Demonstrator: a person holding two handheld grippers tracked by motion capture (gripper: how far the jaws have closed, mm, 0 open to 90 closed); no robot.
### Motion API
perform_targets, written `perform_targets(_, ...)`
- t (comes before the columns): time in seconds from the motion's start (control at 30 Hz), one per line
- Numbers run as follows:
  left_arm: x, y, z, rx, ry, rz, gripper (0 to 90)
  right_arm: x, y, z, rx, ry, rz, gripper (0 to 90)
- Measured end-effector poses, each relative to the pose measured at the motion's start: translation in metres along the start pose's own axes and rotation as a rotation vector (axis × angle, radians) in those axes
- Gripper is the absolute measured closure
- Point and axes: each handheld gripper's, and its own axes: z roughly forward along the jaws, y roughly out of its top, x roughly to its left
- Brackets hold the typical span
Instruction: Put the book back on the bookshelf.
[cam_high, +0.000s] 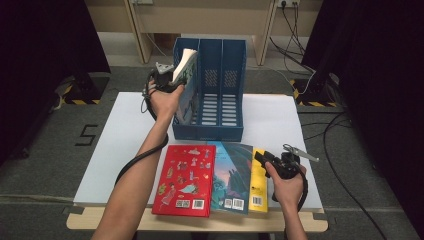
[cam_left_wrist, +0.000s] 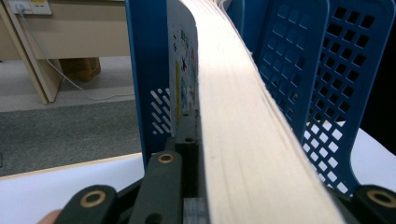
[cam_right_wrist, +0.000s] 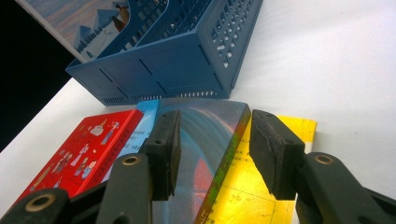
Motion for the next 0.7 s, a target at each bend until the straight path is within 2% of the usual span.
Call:
perform_targets(0.13, 0.006, 0.006, 0.004, -0.007, 0.005, -0.004, 73.6, -0.001, -0.001, 0.000, 0.005, -0.004, 0.018, 54.3)
perform_targets(0.23, 0.008, 0.012, 0.007, -0.012, 0.032, 0.017, 73.8, -0.001, -0.001, 0.001, 0.004, -0.004, 0.019, 54.3)
perform_targets(0.37, 0.011, 0.015, 0.012, -0.046, 0.064, 0.011, 73.8, -0.003, 0.000, 0.000, 0.004, -0.002, 0.023, 54.3)
perform_targets(0.43, 0.011, 0.016, 0.013, -0.066, 0.074, 0.016, 73.8, -0.004, 0.000, 0.000, -0.002, -0.007, 0.011, 54.3)
perform_targets(0.47, 0.011, 0.017, 0.014, -0.073, 0.076, 0.019, 73.8, -0.004, 0.000, 0.000, 0.002, -0.003, 0.031, 54.3)
perform_targets(0.7, 0.006, 0.019, 0.022, -0.112, 0.106, 0.050, 73.7, -0.006, -0.001, 0.000, 0.001, -0.001, 0.021, 54.3)
